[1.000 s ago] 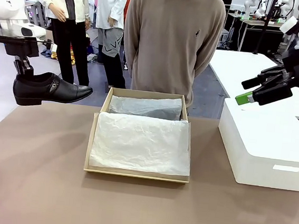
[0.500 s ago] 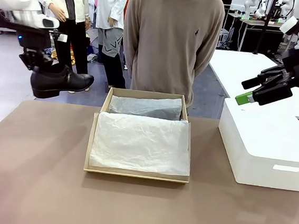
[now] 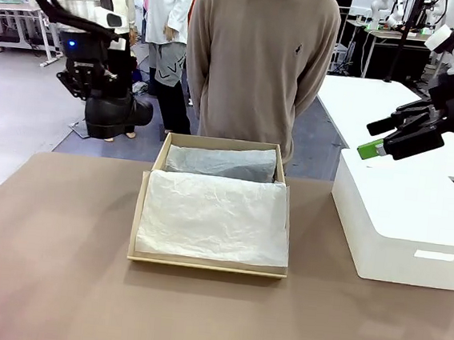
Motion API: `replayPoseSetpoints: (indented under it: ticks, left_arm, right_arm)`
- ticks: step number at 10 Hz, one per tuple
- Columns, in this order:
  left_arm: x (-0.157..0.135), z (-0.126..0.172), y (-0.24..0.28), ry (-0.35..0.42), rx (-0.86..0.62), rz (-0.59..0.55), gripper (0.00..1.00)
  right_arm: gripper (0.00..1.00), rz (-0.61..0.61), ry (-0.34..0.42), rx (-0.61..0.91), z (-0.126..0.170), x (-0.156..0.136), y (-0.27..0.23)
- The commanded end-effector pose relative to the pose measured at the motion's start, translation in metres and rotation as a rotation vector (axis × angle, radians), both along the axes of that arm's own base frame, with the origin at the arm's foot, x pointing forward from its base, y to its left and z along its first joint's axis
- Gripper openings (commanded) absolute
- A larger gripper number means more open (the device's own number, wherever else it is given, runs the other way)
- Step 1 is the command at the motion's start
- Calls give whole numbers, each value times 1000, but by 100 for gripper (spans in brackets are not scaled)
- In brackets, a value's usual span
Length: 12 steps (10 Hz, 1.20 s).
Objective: Pack the shoes into the box.
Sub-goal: Place the other shoe of the Shoes into the Shoes Box.
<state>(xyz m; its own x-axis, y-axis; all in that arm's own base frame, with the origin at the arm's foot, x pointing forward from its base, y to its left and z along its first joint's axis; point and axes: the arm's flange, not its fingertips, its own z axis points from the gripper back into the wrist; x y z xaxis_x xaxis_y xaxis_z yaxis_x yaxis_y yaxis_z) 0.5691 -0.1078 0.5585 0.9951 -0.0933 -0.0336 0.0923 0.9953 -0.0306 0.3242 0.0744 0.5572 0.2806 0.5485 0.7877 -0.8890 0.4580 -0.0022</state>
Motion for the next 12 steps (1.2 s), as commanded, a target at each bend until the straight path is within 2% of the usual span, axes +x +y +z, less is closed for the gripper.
replayPoseSetpoints:
  ticks: [1,2,7,10,12]
  left_arm:
    - [1,4,-12,-17,55,-16,0]
    - [0,0,0,0,0,0,0]
    - [1,-5,-3,7,17,12,0]
    - [-1,6,-55,-123,122,298,0]
    - [-1,8,-83,-131,164,430,0]
  right_arm:
    - [100,26,-16,19,-1,4,0]
    - [100,26,-16,19,-1,4,0]
    - [100,26,-16,19,-1,4,0]
    - [100,26,-16,19,-1,4,0]
    - [100,26,-16,19,-1,4,0]
